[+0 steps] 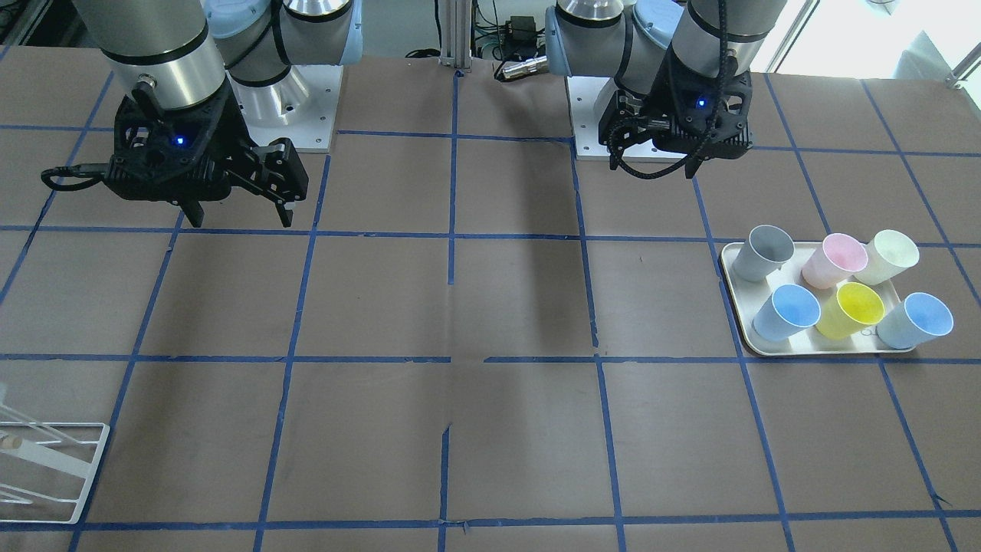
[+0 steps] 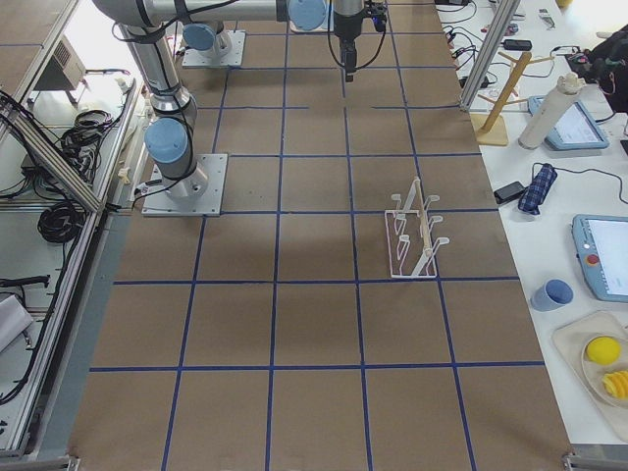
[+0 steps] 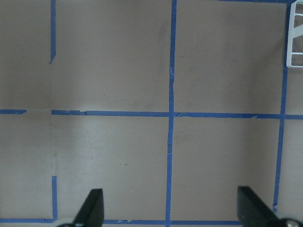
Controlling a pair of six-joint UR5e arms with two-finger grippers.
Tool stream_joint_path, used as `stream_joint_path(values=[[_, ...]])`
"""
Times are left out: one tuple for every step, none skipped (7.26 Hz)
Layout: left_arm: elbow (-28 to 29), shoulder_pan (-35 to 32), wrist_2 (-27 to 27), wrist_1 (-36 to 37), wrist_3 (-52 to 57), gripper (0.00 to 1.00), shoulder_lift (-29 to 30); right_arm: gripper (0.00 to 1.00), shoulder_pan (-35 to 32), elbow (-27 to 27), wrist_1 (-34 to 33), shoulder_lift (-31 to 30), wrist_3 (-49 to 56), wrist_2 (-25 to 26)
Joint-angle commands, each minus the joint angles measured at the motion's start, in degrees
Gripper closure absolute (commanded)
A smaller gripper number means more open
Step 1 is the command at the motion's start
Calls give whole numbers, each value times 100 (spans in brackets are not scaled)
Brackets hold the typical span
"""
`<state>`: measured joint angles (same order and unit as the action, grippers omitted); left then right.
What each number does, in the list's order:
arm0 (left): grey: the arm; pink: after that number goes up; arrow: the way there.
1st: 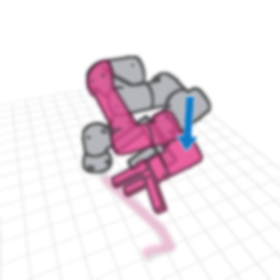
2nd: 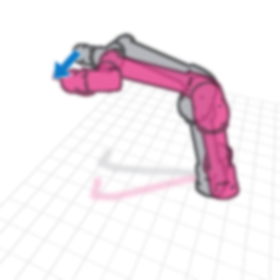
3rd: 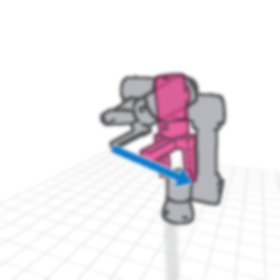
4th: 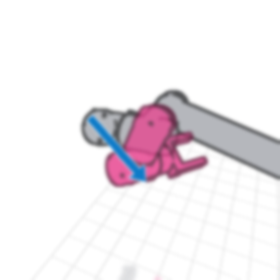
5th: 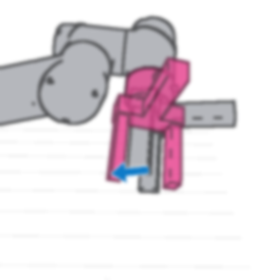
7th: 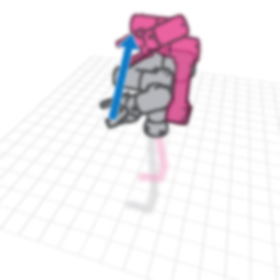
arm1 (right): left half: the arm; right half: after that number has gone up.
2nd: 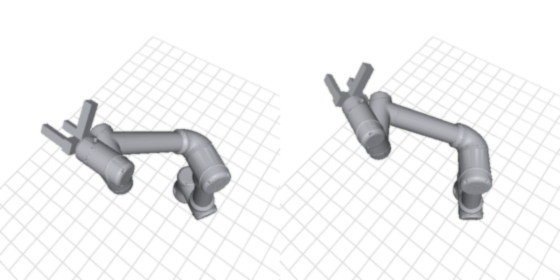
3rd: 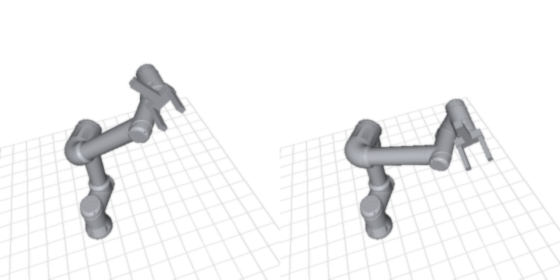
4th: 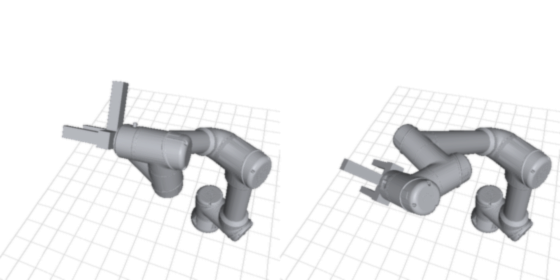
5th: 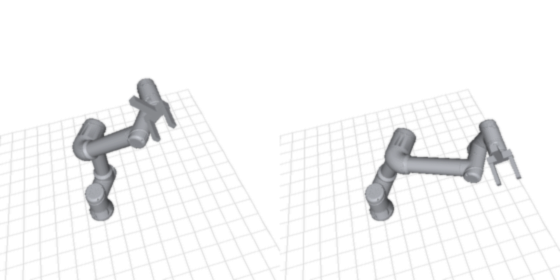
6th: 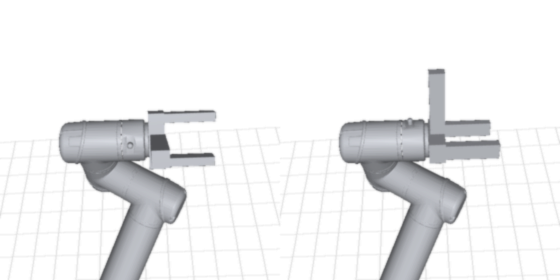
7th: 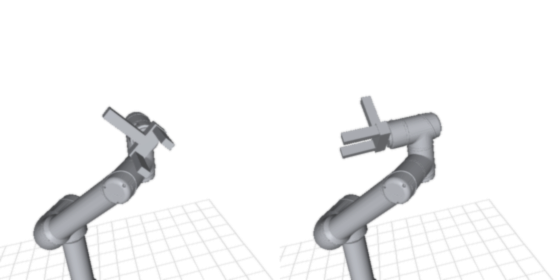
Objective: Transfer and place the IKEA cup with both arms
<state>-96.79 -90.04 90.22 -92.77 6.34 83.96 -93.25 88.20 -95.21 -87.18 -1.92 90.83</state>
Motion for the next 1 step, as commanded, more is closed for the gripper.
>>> stream_joint_path(values=[[11, -5, 13, 5, -1, 0, -3, 0, 0, -4, 2, -1, -115, -22]])
